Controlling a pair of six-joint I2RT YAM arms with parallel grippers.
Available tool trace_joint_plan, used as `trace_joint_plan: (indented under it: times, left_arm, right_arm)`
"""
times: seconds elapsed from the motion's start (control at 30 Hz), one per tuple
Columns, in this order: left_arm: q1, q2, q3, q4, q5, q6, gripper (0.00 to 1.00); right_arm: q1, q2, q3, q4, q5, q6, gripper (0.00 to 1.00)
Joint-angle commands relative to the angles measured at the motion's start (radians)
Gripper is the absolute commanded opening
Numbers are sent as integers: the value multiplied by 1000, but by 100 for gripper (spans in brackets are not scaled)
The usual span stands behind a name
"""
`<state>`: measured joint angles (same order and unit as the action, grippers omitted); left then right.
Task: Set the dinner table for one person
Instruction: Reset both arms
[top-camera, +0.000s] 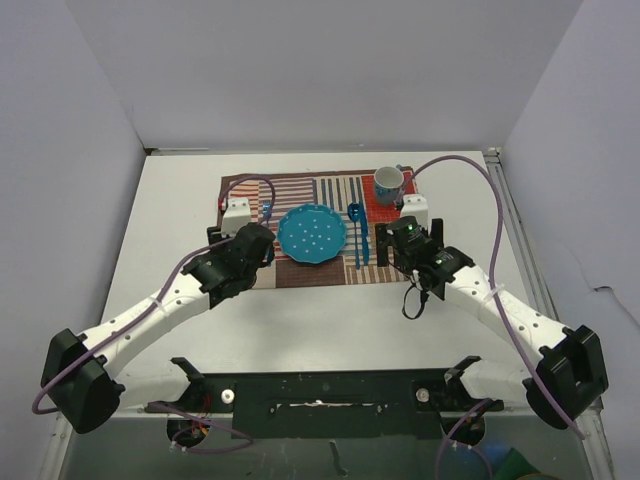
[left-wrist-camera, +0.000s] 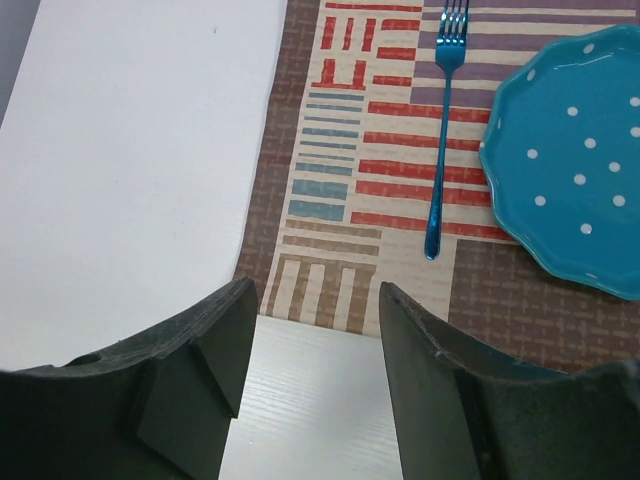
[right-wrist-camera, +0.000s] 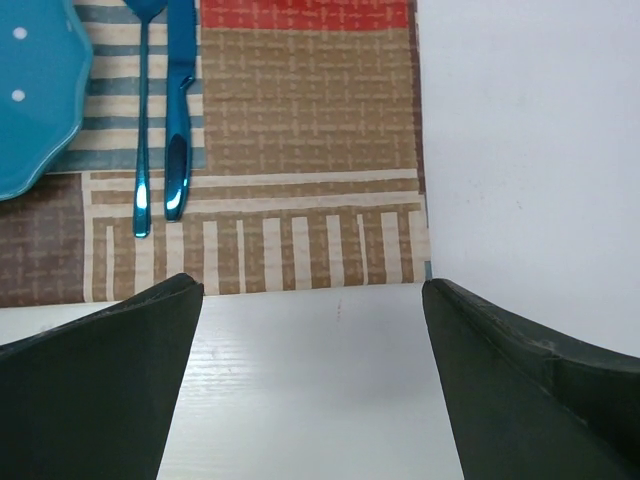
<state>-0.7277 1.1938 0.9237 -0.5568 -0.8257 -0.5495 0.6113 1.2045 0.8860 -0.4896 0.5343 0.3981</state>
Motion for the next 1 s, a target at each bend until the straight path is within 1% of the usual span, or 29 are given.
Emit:
trace_joint_plan:
  times: [0.0, 0.2, 0.43, 0.6, 0.8, 0.97]
  left_arm:
    - [-4, -17, -8, 35, -64, -37, 53]
    - [-4, 11, 14, 16, -70, -46, 52]
    - [-4, 32, 19, -8, -63, -57, 52]
    - [-4, 26, 19, -8, -49, -57, 52]
    - [-4, 26, 23, -2, -38, -49, 52]
    - [-4, 27, 27, -5, -35, -45, 52]
  right_arm:
    - [-53, -14, 31, 2, 12, 19, 97]
    - [-72, 58, 76, -52, 22, 42, 98]
    - [-80, 124, 170, -127, 78, 87, 98]
    - [-81, 98, 178, -120, 74, 94, 97]
    - [-87, 54, 148, -93, 69, 95, 98]
    - [-115, 0, 87, -20, -19, 58, 98]
